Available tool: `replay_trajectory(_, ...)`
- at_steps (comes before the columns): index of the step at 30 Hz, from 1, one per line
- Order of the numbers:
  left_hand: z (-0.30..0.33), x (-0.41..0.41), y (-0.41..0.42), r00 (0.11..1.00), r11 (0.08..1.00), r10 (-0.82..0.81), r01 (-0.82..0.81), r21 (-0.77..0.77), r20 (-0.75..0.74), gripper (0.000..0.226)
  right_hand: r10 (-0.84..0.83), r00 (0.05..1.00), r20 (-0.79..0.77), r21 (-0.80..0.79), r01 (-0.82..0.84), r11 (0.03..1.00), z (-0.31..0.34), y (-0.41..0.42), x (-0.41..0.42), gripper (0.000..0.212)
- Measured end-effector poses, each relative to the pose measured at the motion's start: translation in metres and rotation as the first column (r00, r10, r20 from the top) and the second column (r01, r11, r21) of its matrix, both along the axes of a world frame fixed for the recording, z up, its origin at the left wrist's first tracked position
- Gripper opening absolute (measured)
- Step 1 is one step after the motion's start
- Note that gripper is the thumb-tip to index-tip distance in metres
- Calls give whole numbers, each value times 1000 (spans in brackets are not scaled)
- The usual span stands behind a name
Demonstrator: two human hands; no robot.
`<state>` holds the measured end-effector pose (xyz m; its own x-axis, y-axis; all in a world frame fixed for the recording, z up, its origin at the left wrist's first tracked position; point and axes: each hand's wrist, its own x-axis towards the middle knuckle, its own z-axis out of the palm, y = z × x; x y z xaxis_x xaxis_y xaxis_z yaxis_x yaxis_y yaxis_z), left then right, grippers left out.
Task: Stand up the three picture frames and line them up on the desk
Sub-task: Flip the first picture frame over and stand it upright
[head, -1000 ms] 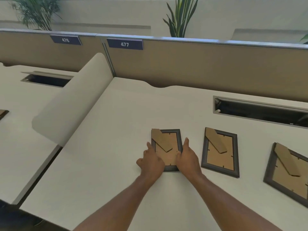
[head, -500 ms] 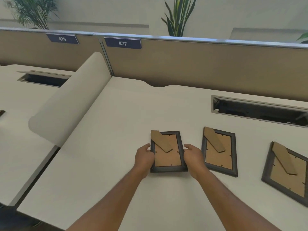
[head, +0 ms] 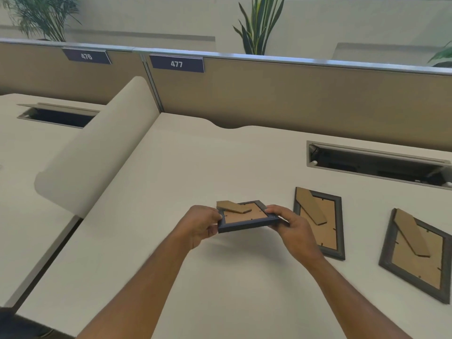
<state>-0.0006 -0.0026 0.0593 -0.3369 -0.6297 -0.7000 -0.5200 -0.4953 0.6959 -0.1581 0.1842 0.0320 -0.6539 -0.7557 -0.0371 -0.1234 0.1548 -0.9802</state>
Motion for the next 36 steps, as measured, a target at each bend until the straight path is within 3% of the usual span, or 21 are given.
replay_trajectory(3,-1,-4,-10,991,987,-125,129,-98,44,11,15,996,-85,-28,-17,999,4,-5,0,32)
replay_trajectory(7,-5,-7,-25,986,985,-166,165,-41,-15,9,7,1000,-19,-54,-8,999,8,-17,-2,48)
replay_trajectory(10,-11,-12,-35,982,981,-190,189,-51,-9,13,22,997,-68,-27,-24,999,12,-23,-7,46)
replay_trajectory(15,-16,-19,-41,967,994,-113,108,-33,-228,53,35,993,-116,17,-33,999,21,-37,-15,42)
replay_trajectory(17,-17,-23,-44,942,998,-28,8,-59,-335,44,45,992,-121,42,-41,998,26,-47,-18,38)
replay_trajectory(19,-17,-27,-47,925,995,27,-61,-77,-379,19,55,992,-110,63,-48,997,29,-58,-22,36)
replay_trajectory(21,-17,-30,-48,926,992,21,-68,-110,-377,12,56,995,-77,78,-50,996,30,-70,-26,28)
replay_trajectory(24,-21,-34,-54,931,987,77,-121,-104,-357,35,47,998,-43,123,-42,992,28,-90,-31,18)
replay_trajectory(36,-26,-36,-66,944,977,193,-209,-32,-267,41,48,999,17,165,-50,985,21,-124,-38,21)
